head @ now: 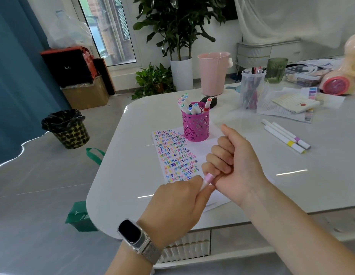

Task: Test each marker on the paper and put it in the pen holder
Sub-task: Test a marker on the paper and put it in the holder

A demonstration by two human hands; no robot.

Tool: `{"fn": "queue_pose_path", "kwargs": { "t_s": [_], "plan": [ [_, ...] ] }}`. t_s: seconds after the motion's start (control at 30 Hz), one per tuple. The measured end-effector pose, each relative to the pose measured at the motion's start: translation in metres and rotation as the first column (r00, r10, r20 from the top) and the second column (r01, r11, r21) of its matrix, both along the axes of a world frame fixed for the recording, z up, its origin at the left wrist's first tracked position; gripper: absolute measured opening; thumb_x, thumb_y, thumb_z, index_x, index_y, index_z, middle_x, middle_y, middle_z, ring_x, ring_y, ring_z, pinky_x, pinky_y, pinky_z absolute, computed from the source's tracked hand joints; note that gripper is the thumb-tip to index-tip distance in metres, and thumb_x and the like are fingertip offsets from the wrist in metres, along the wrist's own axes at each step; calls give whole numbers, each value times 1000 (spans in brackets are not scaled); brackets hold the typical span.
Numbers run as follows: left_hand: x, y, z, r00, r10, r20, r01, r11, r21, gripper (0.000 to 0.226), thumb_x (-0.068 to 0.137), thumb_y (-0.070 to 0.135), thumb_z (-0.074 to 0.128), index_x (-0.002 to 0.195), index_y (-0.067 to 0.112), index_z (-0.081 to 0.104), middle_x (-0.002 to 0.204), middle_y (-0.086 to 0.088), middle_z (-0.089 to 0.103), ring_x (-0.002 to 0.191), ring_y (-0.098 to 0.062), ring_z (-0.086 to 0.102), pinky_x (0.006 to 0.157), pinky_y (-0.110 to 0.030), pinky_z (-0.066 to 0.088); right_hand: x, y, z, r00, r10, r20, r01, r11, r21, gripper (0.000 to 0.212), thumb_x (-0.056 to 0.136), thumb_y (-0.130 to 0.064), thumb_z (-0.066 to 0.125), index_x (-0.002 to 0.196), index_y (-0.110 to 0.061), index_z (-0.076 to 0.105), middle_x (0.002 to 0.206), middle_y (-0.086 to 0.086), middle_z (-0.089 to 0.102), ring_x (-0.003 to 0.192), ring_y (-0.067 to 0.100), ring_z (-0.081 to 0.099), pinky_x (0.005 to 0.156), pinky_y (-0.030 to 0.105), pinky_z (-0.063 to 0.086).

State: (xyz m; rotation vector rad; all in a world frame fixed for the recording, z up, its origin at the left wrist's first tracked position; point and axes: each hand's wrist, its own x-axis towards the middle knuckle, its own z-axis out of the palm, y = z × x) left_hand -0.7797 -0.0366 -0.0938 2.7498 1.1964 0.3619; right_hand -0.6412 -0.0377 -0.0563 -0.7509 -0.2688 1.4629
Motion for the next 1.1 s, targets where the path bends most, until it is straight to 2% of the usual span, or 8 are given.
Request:
{"fn": "queue_pose_path", "kwargs": {
  "t_s": [0.2,0.47,0.6,0.8,0.9,1.0,1.03,1.1],
  "plan": [
    [6,-2,3,996,-35,85,40,997,-66,42,95,54,17,63,27,20,56,0,35,56,-22,37,59,-35,38,6,-1,5,1000,-17,-9,16,999,-45,55,92,-30,48,49,-23,16,41,-5,10,35,13,7,42,21,11],
    [9,-1,15,951,-83,297,148,968,-203,37,97,44,30,64,27,25,53,2,33,51,-19,31,58,-46,40,8,-1,13,998,-63,-17,64,998,15,53,92,-24,43,47,-23,16,38,-6,10,32,11,8,37,18,11],
    [10,-5,19,911,-66,408,205,930,-306,37,95,46,31,64,25,29,54,5,34,48,-18,33,54,-48,41,8,-4,17,998,-57,-6,57,998,39,54,92,-23,43,45,-23,16,38,-6,10,38,13,3,39,18,10],
    [12,-7,23,890,-40,454,211,919,-333,39,95,47,31,65,22,31,57,-1,40,49,-23,37,54,-49,43,10,-4,21,999,-36,-12,37,999,39,56,93,-24,43,44,-23,17,37,-6,10,44,16,1,39,18,9],
    [15,-4,24,912,-58,406,171,954,-248,40,96,50,28,65,26,27,56,-5,41,51,-30,40,54,-49,43,14,-1,23,998,-51,-25,52,998,37,56,93,-23,42,43,-23,17,37,-6,10,33,12,5,37,18,9],
    [21,-1,22,981,-90,170,71,991,113,35,95,47,23,68,25,27,48,-1,42,40,-25,39,39,-34,40,20,1,24,994,-107,-22,107,994,9,54,92,-22,43,44,-23,18,38,-6,10,30,11,9,39,17,9],
    [22,-1,22,994,-58,97,41,985,169,35,95,43,25,68,23,31,43,3,39,33,-22,34,33,-26,31,21,2,23,992,-126,-23,126,992,-8,54,92,-21,43,44,-23,17,38,-6,10,30,11,9,39,16,9],
    [26,3,23,1000,8,-8,-5,951,309,44,98,39,21,65,20,43,40,6,35,30,-19,21,35,-18,10,23,3,20,987,-161,-22,160,986,-38,53,92,-20,42,45,-23,17,39,-6,10,30,11,9,38,16,9]
  ]
}}
